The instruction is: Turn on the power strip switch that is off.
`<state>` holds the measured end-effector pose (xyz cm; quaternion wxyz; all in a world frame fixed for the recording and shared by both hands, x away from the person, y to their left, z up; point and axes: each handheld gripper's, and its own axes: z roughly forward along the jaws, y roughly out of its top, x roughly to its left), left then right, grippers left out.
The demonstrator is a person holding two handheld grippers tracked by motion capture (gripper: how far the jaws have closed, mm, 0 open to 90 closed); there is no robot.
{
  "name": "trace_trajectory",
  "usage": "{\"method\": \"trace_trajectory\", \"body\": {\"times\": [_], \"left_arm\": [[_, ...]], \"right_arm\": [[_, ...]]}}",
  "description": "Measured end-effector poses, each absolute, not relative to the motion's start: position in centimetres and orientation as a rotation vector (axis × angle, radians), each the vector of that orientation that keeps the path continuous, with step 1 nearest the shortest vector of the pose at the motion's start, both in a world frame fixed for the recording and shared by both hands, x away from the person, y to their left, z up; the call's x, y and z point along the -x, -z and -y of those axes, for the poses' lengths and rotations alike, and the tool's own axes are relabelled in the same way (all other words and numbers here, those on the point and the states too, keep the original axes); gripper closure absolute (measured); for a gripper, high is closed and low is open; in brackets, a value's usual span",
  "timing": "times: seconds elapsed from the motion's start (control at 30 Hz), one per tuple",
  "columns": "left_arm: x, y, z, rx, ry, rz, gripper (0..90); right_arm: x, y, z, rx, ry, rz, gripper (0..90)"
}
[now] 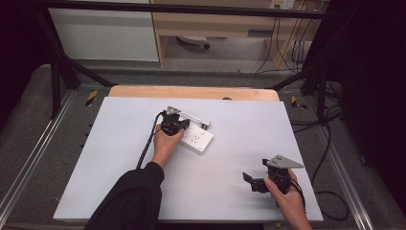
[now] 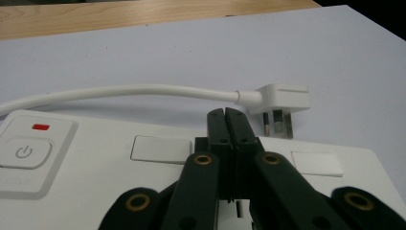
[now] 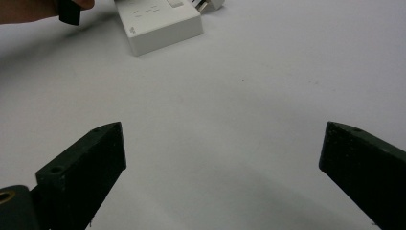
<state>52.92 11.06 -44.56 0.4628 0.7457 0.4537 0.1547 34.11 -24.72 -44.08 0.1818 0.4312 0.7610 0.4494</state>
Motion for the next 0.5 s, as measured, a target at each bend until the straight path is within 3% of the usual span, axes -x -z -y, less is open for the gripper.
{"method": "trace_trajectory", "body": {"times": [0.5], "left_arm": [[-52.94, 44.59, -11.07, -1.834, -0.381, -1.113, 89.6]], "right_arm": [[-34.11, 44.12, 24.71, -1.219, -1.266, -2.149, 2.6]]}}
